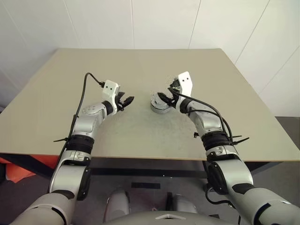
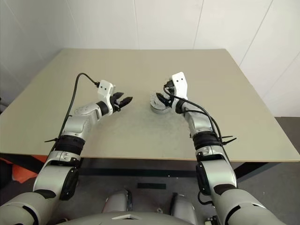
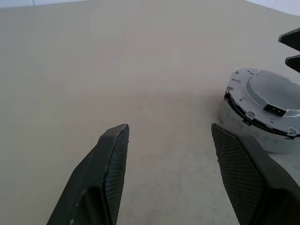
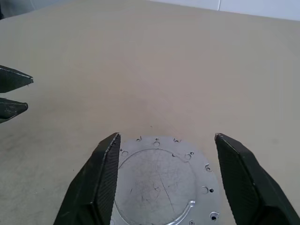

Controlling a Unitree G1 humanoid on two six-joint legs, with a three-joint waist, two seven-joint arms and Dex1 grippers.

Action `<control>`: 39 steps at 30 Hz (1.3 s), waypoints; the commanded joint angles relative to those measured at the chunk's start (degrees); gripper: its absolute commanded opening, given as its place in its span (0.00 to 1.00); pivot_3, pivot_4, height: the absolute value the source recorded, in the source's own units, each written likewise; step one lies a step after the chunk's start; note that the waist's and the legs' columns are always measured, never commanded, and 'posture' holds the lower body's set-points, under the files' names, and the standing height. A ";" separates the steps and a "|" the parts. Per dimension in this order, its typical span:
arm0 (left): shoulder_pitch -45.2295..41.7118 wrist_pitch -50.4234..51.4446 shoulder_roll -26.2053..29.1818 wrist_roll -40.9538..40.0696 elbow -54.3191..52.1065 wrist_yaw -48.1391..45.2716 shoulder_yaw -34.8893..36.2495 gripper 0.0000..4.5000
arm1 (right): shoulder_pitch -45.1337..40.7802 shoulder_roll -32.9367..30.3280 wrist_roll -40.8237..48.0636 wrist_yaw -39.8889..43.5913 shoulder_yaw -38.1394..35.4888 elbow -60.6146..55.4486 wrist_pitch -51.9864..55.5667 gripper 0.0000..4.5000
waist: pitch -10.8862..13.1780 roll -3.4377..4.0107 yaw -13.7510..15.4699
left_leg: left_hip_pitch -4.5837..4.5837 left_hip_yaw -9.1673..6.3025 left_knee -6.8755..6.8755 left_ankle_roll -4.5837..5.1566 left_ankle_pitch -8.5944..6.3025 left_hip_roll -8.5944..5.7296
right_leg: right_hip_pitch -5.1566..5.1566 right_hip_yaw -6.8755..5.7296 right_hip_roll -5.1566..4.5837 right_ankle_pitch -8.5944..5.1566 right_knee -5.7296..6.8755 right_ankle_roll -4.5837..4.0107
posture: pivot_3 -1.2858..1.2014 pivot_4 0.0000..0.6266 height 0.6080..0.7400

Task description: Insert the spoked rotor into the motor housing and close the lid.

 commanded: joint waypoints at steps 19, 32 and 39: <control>-1.37 -0.09 1.36 0.33 -0.54 1.38 0.78 0.67 | -2.54 0.77 -2.63 -2.93 1.19 8.54 -3.41 0.69 | 0.00 0.00 0.01 | 0.08 -0.02 0.05 -0.01 0.00 0.01 | 0.11 0.00 0.00 0.00 0.03 0.00 | 0.52 0.00 1.00; -2.10 -0.47 1.30 0.79 1.03 1.35 0.80 0.67 | -2.21 -1.32 -1.99 0.86 0.89 6.79 -2.56 0.69 | 0.00 0.00 0.17 | 0.02 -0.02 0.07 0.04 -0.03 0.00 | 0.12 -0.01 -0.05 0.01 0.00 -0.01 | 0.52 0.00 1.00; -2.29 -0.56 1.19 0.89 1.34 1.33 0.69 0.67 | -2.00 -1.17 -2.79 0.91 1.51 8.57 -3.04 0.69 | 0.00 0.00 0.20 | 0.01 -0.02 0.08 0.05 -0.03 0.00 | 0.12 -0.02 -0.06 0.01 0.00 -0.01 | 0.52 0.00 1.00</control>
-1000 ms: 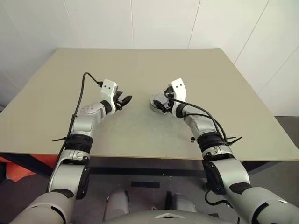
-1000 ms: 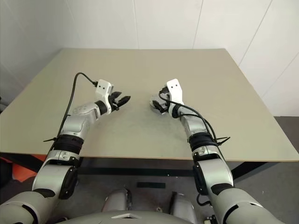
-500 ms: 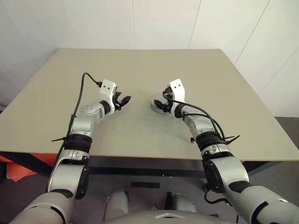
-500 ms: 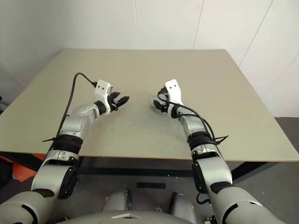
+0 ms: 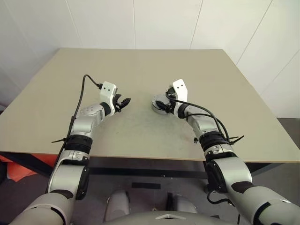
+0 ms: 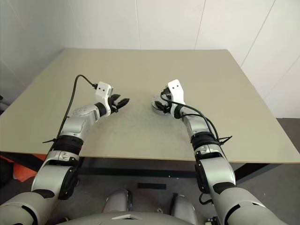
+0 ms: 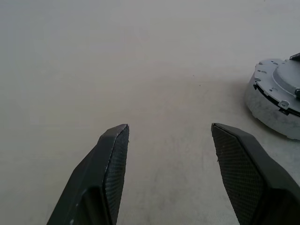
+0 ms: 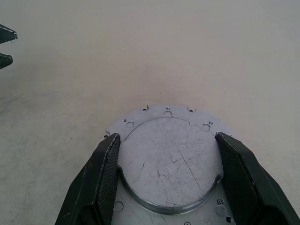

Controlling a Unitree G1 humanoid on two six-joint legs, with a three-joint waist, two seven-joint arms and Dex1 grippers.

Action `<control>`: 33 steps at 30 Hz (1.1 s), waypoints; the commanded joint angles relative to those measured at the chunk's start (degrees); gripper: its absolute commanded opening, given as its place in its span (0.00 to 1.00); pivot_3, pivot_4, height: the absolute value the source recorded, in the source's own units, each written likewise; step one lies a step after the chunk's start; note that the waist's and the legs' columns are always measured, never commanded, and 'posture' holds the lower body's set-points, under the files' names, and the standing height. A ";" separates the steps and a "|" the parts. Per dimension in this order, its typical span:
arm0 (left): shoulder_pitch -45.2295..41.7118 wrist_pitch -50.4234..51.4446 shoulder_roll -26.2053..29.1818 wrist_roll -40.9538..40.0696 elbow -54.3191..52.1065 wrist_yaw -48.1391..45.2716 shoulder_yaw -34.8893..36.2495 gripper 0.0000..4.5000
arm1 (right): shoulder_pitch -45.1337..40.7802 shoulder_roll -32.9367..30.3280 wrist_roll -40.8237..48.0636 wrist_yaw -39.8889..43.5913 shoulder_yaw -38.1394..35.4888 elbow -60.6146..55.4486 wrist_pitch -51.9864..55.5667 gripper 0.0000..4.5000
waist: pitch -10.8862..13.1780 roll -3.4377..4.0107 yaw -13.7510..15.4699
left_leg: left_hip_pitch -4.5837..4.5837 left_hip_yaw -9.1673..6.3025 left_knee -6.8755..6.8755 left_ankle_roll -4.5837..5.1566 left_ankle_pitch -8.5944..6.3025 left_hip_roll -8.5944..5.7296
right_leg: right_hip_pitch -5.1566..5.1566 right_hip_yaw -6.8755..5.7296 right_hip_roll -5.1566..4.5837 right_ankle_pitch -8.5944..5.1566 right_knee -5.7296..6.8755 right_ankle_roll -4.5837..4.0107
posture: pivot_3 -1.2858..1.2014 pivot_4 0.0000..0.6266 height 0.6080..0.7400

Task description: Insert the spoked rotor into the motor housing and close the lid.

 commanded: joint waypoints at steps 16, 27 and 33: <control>-1.57 -0.99 0.24 -0.10 -0.94 -0.02 0.49 0.67 | -0.03 -2.15 -1.66 1.75 1.83 -0.05 1.35 0.69 | 0.00 0.00 0.09 | 0.01 -0.01 0.00 0.01 -0.01 0.00 | 0.02 0.00 -0.01 0.00 -0.02 0.00 | 0.52 0.00 1.00; -0.86 -0.67 -0.03 -0.17 -1.67 -0.01 0.31 0.67 | -0.35 -5.90 -6.13 1.11 6.22 2.24 2.15 0.69 | -0.01 -0.01 0.31 | 0.08 -0.04 0.01 0.02 -0.01 0.00 | 0.15 0.00 -0.06 0.00 -0.03 0.00 | 0.52 0.00 1.00; -1.72 2.28 -1.78 -2.31 -2.29 -0.28 1.09 0.67 | -0.42 -6.26 -5.42 1.25 6.70 3.12 2.33 0.69 | -0.01 -0.01 0.75 | 0.26 -0.05 0.03 0.02 -0.02 0.00 | 0.43 0.00 -0.12 -0.01 -0.07 0.02 | 0.52 0.00 1.00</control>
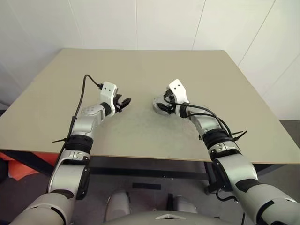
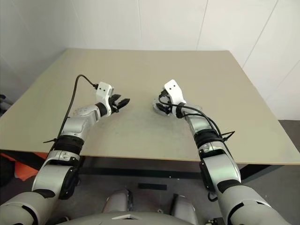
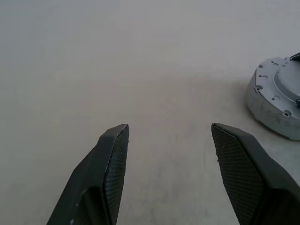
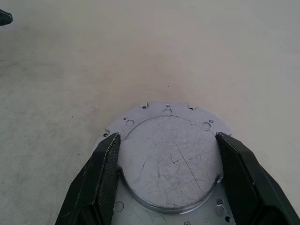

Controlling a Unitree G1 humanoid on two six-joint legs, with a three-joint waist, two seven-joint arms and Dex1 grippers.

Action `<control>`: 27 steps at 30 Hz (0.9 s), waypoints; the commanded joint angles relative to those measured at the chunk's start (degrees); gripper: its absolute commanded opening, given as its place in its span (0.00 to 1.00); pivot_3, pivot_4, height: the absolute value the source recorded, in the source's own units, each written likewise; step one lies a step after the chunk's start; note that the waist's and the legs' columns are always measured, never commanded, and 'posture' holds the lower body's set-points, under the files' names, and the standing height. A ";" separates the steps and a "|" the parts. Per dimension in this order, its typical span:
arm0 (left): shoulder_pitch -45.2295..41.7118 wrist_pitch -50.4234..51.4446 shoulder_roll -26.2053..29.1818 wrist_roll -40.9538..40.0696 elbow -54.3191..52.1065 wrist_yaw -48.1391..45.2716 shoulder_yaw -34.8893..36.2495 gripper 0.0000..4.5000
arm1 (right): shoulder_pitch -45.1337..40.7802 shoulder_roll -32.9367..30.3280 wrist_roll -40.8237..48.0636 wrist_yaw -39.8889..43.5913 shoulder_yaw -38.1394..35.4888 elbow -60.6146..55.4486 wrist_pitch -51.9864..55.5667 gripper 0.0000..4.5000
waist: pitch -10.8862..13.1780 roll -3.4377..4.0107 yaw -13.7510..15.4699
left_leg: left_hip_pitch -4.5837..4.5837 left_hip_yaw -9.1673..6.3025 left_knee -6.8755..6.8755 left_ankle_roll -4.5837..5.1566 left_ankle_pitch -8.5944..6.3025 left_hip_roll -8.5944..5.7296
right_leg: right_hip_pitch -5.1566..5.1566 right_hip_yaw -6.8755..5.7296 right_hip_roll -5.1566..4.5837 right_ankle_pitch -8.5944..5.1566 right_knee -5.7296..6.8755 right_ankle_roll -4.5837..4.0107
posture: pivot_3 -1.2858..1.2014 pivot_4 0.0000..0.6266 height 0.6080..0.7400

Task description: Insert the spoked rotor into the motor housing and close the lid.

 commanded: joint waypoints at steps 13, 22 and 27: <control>-20.29 13.62 -12.79 -12.88 19.57 0.25 9.54 0.47 | 1.03 -1.58 -1.61 -0.93 0.20 2.18 2.02 0.69 | -0.02 0.01 0.62 | 0.18 0.02 0.04 0.01 0.00 -0.05 | 0.17 0.03 0.00 0.00 -0.04 0.01 | 0.52 0.00 1.00; -27.02 10.46 -15.06 -12.02 36.91 1.69 13.11 0.01 | 2.73 -1.91 -1.43 -1.60 -0.30 -0.27 2.56 0.69 | -0.01 -0.01 0.86 | 0.14 0.00 0.00 0.02 -0.01 -0.05 | 0.16 0.00 0.03 0.00 -0.11 0.01 | 0.52 0.00 1.00; -27.38 11.61 -15.70 -11.86 39.24 2.98 14.46 0.01 | 3.53 -2.32 -1.60 -1.88 -0.54 -1.98 2.68 0.69 | -0.01 -0.01 0.91 | 0.14 0.00 -0.03 0.04 -0.02 -0.04 | 0.18 0.00 -0.02 -0.01 -0.15 0.02 | 0.52 0.00 1.00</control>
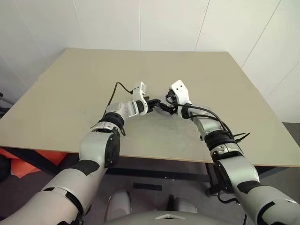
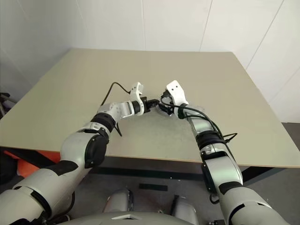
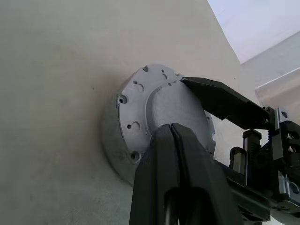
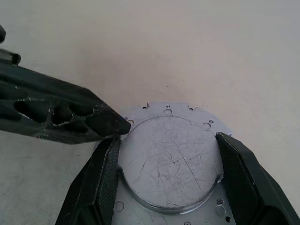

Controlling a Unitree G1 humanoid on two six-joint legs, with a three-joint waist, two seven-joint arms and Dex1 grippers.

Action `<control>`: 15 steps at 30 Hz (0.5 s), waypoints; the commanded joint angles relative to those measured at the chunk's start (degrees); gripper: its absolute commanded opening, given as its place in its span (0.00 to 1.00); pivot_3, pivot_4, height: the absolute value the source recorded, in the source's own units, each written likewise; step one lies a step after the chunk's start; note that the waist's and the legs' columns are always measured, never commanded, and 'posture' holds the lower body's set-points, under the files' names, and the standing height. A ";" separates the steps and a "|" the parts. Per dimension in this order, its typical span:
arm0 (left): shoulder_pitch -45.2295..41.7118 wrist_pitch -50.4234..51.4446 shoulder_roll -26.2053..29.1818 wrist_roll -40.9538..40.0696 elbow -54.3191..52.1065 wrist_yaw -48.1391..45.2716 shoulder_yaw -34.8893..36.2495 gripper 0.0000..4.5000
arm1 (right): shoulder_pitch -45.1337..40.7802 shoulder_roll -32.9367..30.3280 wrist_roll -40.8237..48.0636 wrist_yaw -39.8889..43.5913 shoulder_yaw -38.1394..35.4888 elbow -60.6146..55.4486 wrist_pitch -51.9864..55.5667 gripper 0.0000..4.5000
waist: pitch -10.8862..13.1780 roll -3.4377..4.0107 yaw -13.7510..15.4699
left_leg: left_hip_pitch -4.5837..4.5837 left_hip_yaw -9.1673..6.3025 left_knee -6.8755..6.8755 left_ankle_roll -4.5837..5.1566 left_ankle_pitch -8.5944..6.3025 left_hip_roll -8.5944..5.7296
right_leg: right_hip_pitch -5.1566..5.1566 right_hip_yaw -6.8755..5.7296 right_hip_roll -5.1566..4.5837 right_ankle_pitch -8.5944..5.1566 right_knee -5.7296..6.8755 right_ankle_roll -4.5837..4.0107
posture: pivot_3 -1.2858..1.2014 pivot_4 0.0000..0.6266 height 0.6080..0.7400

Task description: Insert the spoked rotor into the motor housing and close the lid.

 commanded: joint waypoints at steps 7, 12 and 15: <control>-1.63 3.42 0.79 -0.66 2.60 8.34 4.63 0.01 | 1.75 -2.72 -1.21 -0.36 -0.18 -3.52 4.25 0.69 | 0.00 0.00 0.49 | -0.02 -0.01 -0.12 0.00 0.00 -0.01 | 0.00 -0.04 -0.01 -0.01 -0.10 0.01 | 0.52 0.00 1.00; -1.09 4.16 0.87 -0.15 2.57 10.03 5.13 0.01 | 1.62 -2.76 -0.99 -0.14 -0.12 -5.73 6.09 0.69 | 0.01 -0.01 0.65 | -0.02 -0.01 -0.19 0.01 0.00 -0.02 | 0.00 -0.04 -0.02 -0.01 -0.16 0.01 | 0.52 0.00 1.00; -1.08 4.18 0.78 0.11 2.29 9.61 5.05 0.01 | 1.71 -2.86 -1.14 -0.37 -0.09 -6.27 6.50 0.69 | 0.03 -0.03 0.75 | -0.14 -0.01 -0.25 0.00 0.00 -0.01 | -0.10 -0.06 -0.01 -0.01 -0.21 0.02 | 0.52 0.00 1.00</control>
